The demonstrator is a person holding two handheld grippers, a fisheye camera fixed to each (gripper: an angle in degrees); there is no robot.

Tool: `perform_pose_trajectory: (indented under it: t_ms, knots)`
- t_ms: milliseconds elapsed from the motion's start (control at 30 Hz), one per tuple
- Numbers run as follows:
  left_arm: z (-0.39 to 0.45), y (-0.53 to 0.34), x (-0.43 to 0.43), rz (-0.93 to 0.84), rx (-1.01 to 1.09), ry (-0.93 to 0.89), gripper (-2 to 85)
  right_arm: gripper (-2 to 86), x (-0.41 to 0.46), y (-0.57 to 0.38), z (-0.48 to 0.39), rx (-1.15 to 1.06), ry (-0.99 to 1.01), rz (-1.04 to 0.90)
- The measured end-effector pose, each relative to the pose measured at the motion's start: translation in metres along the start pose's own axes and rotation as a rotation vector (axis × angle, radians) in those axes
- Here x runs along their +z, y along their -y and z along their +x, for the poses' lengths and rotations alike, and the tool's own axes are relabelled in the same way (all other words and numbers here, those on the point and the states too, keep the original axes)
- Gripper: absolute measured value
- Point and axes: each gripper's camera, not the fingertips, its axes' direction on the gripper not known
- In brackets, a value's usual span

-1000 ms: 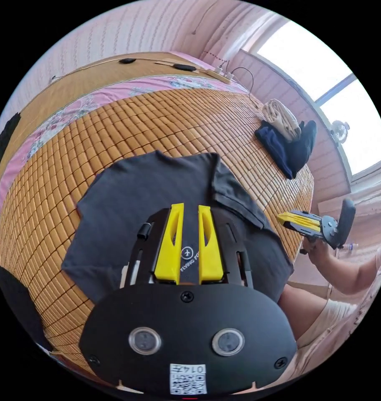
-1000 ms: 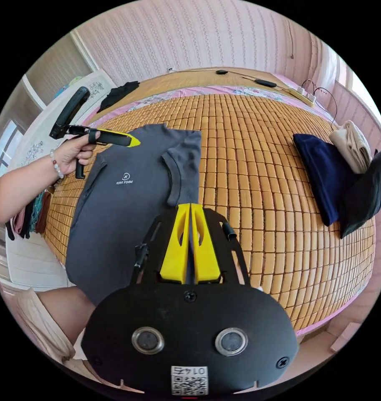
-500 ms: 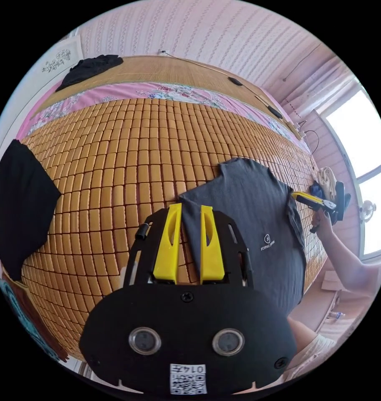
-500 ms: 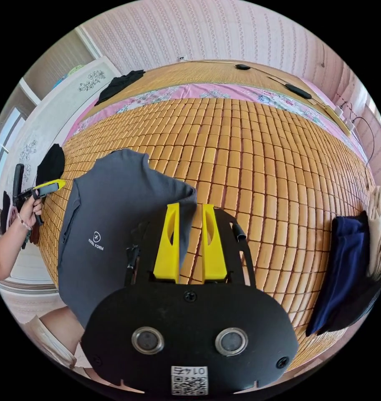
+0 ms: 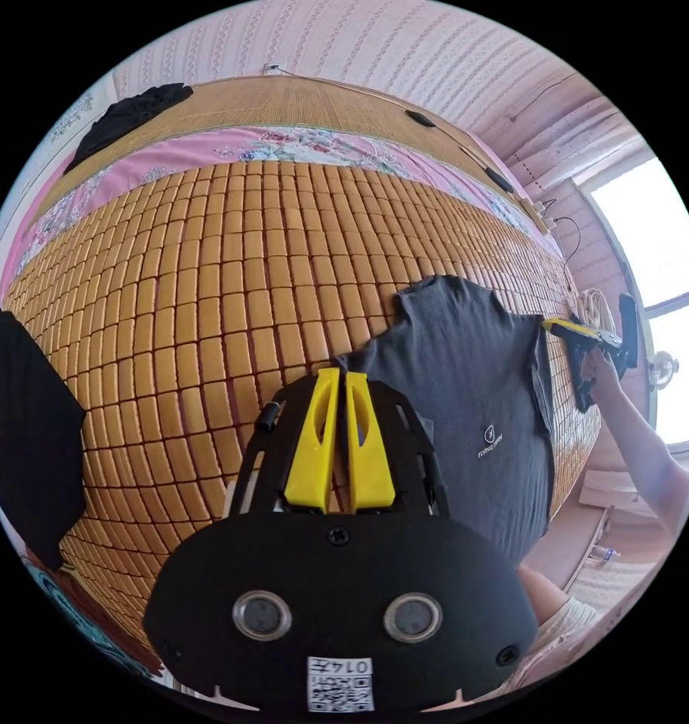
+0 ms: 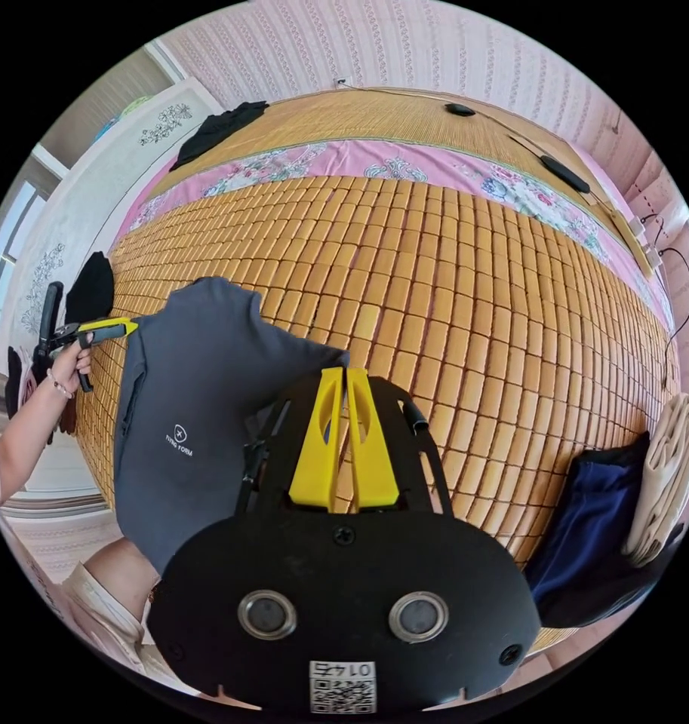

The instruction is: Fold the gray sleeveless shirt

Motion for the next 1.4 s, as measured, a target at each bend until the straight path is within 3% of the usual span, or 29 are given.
perform_pose_trajectory:
  t_ms: [333, 567, 733, 867, 1033, 1233, 1300, 1400]
  knots:
    - [0.016, 0.034, -0.075, 0.205, 0.057, -0.012, -1.0, -0.7, -0.048, 0.027, 0.025, 0.077, 0.044, 0.123]
    - [0.049, -0.077, -0.157, 0.298, 0.229, -0.140, -0.9, -0.5, -0.126, -0.082, 0.008, 0.067, 0.265, 0.228]
    - [0.046, -0.194, -0.154, 0.152, 0.055, -0.327, -0.9, -0.5, -0.115, -0.196, -0.011, 0.197, 0.292, 0.073]
    - [0.044, -0.267, -0.112, -0.029, -0.075, -0.258, -0.7, -0.5, -0.052, -0.267, -0.011, 0.376, 0.195, -0.094]
    - [0.031, -0.287, -0.070, -0.145, -0.128, -0.154, 0.7, -0.4, -0.025, -0.295, -0.004, 0.486, 0.192, -0.099]
    - [0.040, -0.293, -0.099, -0.140, -0.115, -0.082, 2.4, -0.2, -0.045, -0.300, -0.017, 0.384, 0.041, -0.138]
    - [0.044, -0.298, -0.110, -0.161, -0.093, -0.058, 1.2, 0.0, -0.046, -0.284, -0.048, 0.222, -0.154, -0.180]
    - [0.064, -0.291, -0.113, -0.188, -0.014, -0.093, 0.5, 0.8, -0.039, -0.258, -0.096, 0.030, -0.125, -0.103]
